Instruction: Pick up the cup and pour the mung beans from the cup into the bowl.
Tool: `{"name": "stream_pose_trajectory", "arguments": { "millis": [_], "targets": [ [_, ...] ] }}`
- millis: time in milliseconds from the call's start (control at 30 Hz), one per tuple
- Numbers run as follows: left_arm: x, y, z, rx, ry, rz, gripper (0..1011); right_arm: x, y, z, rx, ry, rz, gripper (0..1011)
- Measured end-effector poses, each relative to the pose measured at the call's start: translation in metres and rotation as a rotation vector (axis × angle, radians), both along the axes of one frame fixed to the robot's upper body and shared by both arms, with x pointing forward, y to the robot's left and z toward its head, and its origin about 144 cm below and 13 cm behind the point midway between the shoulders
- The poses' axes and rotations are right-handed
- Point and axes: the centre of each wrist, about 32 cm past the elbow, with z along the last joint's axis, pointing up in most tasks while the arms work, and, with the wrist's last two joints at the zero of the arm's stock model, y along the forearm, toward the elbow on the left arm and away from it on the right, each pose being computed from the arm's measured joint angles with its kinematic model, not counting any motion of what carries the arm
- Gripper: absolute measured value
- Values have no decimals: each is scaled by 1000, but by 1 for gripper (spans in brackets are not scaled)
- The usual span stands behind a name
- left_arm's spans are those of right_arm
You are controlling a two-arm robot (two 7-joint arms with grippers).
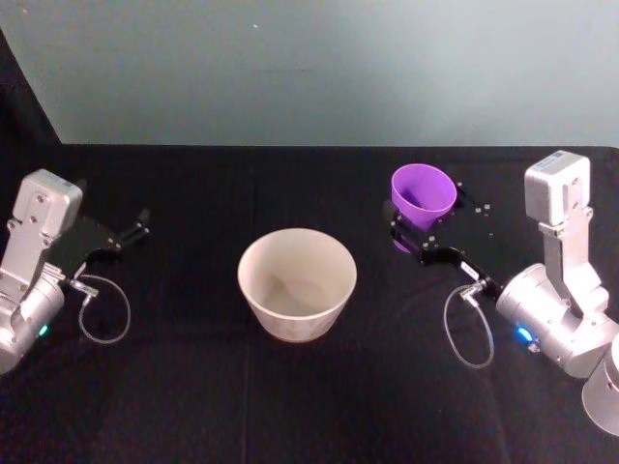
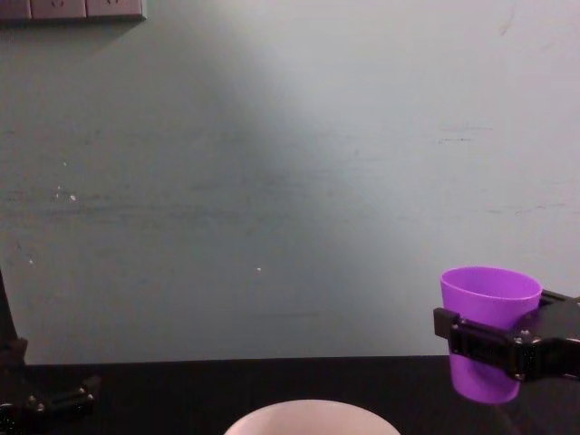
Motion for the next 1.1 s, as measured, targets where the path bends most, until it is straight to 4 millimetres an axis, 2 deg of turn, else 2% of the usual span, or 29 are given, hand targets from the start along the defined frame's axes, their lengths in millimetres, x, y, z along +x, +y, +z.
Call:
{"name": "stream_pose_trajectory", "arguments": {
  "millis": [1100],
  "targets": [
    [0, 0, 0, 0, 0, 0, 1000, 0, 0, 0, 0, 0, 0, 731]
  ]
}}
